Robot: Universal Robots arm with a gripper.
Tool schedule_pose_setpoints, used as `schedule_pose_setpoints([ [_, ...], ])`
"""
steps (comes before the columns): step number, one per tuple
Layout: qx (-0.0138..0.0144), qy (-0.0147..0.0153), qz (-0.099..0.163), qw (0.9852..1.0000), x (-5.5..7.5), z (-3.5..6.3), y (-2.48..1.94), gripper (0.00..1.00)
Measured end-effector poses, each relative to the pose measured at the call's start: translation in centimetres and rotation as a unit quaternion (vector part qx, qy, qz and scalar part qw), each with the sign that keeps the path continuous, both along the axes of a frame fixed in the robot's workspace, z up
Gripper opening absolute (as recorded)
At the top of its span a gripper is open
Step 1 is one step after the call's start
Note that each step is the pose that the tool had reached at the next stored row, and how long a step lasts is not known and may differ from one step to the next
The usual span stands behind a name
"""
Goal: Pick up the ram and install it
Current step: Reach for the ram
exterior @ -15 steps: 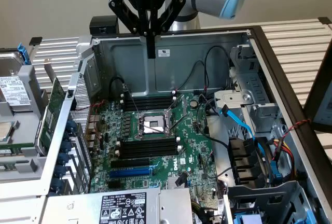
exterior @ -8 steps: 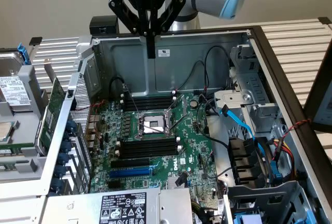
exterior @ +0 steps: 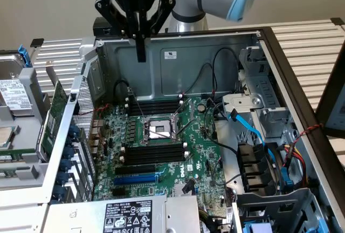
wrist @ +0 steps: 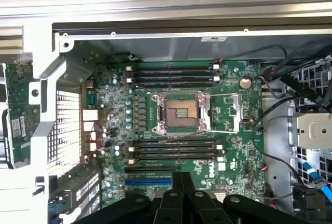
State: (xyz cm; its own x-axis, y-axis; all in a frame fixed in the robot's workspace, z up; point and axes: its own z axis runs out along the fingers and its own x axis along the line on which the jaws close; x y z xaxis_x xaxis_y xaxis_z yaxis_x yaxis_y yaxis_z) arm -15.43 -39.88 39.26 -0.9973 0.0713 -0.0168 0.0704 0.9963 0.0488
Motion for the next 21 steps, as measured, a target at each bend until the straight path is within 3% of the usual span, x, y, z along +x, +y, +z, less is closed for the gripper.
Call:
schedule_pose_setpoints([
  [17, 0.0009, 0.0000, 0.000, 1.0000, -7.7, -0.03, -0.01, 0.11],
  [21, 0.0009, 0.0015, 0.000, 1.0000, -9.6, -0.04, -0.01, 0.11],
])
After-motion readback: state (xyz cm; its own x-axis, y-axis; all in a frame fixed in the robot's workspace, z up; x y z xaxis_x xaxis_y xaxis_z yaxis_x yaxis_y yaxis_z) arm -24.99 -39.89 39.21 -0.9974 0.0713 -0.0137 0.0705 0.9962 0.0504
